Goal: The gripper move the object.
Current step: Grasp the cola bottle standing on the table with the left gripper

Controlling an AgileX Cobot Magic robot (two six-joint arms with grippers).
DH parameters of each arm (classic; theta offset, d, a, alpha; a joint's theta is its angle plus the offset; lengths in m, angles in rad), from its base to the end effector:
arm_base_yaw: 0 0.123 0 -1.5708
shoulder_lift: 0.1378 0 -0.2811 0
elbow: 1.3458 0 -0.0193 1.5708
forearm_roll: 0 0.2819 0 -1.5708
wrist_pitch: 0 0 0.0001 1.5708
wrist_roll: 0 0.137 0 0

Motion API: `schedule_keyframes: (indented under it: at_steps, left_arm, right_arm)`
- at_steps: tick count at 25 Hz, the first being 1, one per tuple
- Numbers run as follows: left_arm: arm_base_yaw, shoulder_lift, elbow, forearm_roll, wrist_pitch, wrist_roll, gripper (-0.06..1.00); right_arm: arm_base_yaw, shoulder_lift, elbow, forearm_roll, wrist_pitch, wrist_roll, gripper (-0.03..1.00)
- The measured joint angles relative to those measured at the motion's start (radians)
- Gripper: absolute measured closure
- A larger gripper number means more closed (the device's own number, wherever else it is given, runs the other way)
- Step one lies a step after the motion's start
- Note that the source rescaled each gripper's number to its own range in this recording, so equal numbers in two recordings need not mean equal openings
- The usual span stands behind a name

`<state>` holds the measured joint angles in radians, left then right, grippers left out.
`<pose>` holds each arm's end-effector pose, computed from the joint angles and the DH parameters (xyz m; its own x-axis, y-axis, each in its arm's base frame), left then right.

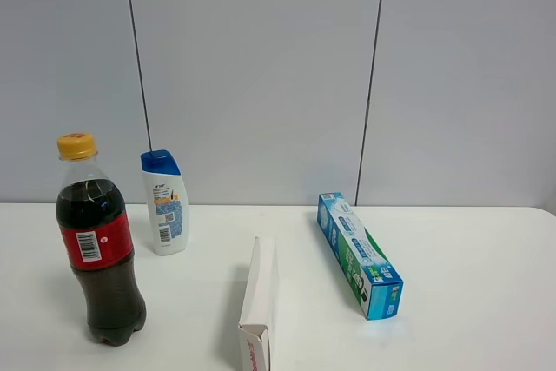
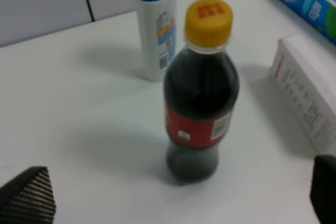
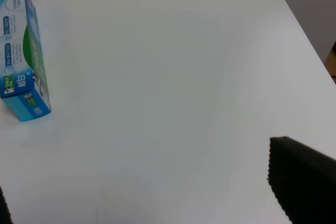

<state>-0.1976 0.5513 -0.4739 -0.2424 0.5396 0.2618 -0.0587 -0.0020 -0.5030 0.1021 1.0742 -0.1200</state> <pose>0.1760 -0.0525 0.2565 -0.4680 0.1471 -0.8714 0.3251 0.9456 -0.0150 0.0662 0.0084 0.2713 -0.4582 -0.0441 -0.8878 -0.0537 0.9983 -0.0219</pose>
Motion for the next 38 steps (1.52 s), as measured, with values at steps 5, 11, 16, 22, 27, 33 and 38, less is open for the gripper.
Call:
schedule_keyframes:
  at_steps: [5,11,16,22,27,33,38]
  left_arm:
    - [-0.138,0.021,0.097,0.076,-0.192,-0.172,-0.05]
    - [-0.214,0.118,0.127,0.106,-0.319,-0.223,-0.05]
    - [-0.26,0.263,0.127,0.163,-0.416,-0.226,-0.05]
    - [-0.275,0.435,0.127,0.179,-0.555,-0.24,-0.05]
    - [-0.276,0.537,0.127,0.188,-0.621,-0.272,-0.05]
    - [-0.276,0.634,0.127,0.212,-0.733,-0.326,-0.05]
    - [-0.276,0.715,0.127,0.235,-0.811,-0.335,-0.05]
  right_arm:
    - [0.0,0.0,0.0,0.0,0.0,0.0,-0.03]
    - [0.0,0.0,0.0,0.0,0.0,0.0,-0.03]
    - [0.0,0.0,0.0,0.0,0.0,0.0,-0.03]
    - [0.0,0.0,0.0,0.0,0.0,0.0,-0.03]
    - [0.0,0.0,0.0,0.0,0.0,0.0,-0.03]
    - [0.0,0.0,0.0,0.0,0.0,0.0,-0.03]
    - [0.0,0.0,0.0,0.0,0.0,0.0,-0.03]
